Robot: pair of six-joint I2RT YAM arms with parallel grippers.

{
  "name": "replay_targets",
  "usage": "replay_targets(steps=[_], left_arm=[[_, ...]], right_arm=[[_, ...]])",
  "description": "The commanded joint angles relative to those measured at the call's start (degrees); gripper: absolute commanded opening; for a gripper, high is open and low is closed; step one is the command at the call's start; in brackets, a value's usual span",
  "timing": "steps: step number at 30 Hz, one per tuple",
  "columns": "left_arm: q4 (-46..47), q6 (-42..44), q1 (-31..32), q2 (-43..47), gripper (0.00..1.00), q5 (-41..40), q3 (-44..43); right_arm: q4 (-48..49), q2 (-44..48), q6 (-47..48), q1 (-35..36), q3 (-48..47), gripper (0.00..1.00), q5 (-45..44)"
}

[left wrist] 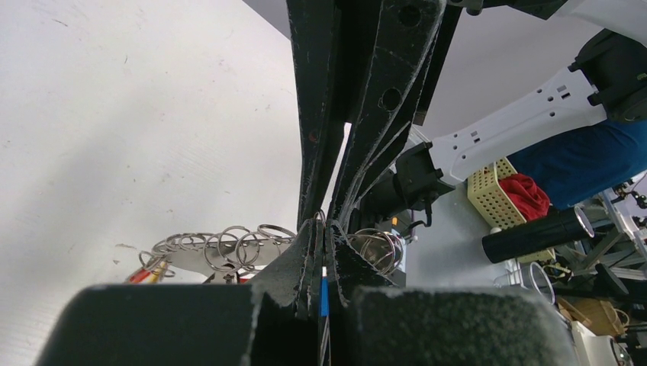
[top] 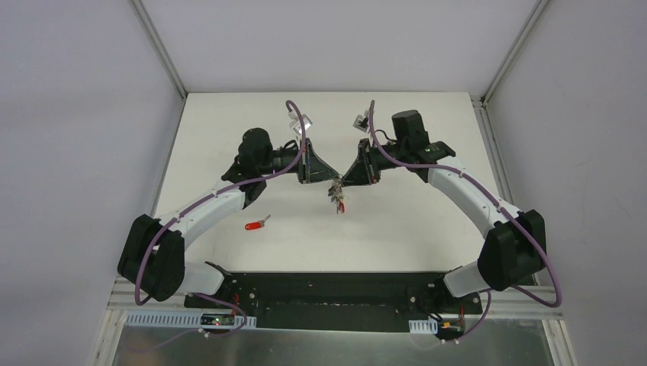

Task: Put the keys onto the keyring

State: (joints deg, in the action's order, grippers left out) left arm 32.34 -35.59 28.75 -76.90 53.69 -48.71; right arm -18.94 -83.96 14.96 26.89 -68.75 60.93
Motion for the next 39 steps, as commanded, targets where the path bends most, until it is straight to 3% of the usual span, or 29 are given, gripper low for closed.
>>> replay_targets(steps=[1, 18, 29, 36, 39], left_arm=[[4.58, -0.7, -0.36, 0.87, 0.0, 1.59, 0.1], [4.9, -0.37, -0.28, 1.14, 0.0, 2.53, 0.54], [4.87, 0.01, -0.28, 0.66, 0.0, 2.4, 0.65], [-2.14, 8.47, -0.25, 2.37, 0.0, 3.71, -0.56], [-10.79, 15.24, -0.32, 3.24, 0.1, 4.06, -2.87]], right_arm=[[2.12, 1.18, -0.63, -0.32, -0.84, 0.19, 2.46], [4.25, -0.23, -2.88, -0.3, -1.62, 0.16, 5.0], [4.27, -0.03, -2.82, -0.28, -2.14, 0.0, 5.34], [-9.4, 0.43, 9.58, 1.04, -7.77, 0.0, -2.26], [-15.48, 0.41, 15.01, 3.36, -9.7, 0.0, -7.29]])
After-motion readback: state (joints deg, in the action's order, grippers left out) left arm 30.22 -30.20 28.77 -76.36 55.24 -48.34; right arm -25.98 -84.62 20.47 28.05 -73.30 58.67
